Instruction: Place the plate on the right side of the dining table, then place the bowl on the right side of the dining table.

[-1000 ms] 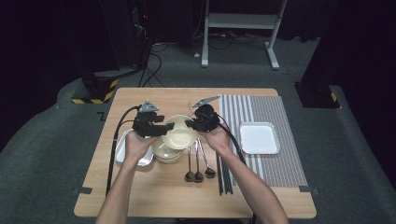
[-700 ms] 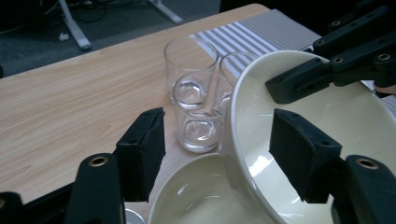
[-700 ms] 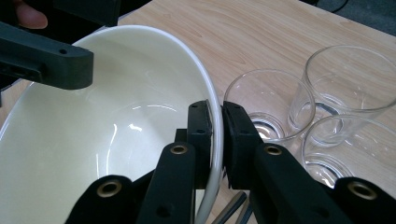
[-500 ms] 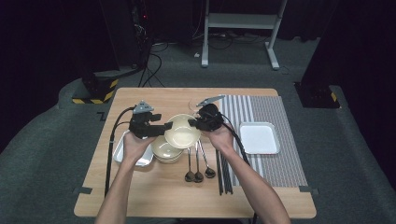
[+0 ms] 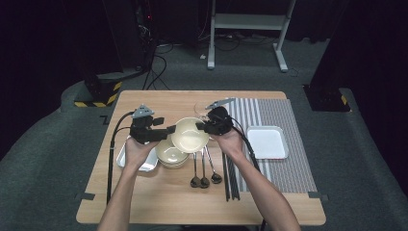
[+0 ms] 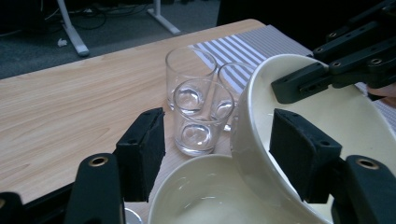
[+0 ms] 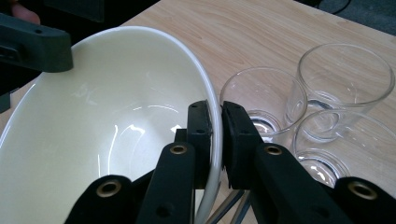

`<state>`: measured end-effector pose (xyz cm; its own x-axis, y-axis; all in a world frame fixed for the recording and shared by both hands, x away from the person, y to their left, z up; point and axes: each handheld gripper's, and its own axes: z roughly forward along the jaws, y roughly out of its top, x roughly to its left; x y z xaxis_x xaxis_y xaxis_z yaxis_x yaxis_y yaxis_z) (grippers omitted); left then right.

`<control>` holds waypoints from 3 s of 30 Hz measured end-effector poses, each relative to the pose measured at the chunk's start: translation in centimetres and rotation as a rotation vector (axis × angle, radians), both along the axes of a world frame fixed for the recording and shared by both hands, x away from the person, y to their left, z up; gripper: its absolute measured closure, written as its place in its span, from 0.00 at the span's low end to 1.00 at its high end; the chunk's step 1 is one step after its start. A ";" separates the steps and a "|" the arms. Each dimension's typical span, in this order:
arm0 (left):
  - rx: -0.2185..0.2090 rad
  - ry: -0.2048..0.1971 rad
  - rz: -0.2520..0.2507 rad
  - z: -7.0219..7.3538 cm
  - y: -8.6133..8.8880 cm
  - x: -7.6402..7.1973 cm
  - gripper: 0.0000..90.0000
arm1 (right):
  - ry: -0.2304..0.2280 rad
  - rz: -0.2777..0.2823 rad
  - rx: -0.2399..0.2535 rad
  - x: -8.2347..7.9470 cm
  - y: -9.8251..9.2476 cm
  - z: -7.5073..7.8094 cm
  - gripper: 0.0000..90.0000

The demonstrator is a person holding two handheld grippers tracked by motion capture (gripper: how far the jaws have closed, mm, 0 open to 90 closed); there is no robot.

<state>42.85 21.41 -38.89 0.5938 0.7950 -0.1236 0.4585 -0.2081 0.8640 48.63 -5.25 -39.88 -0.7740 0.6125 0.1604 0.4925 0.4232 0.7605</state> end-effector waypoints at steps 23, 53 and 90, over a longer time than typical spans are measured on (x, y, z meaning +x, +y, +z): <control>0.013 0.017 0.055 -1.1 1.5 -0.7 0.36 | 0.006 -0.036 0.008 0.4 -2.2 -0.2 0.91; 0.041 0.026 0.194 -3.6 3.5 -1.6 0.36 | -0.003 -0.119 0.018 0.7 -5.5 -0.5 0.91; 0.036 0.026 0.303 -6.4 6.1 -3.6 0.34 | -0.033 -0.200 0.056 -0.1 -10.2 -0.1 0.91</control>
<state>39.23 27.55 -45.34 0.3257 0.9397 -0.1040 0.5265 -0.0889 0.8455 48.55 -15.43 -40.03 -0.6434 0.7452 0.1750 0.5367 0.2761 0.7973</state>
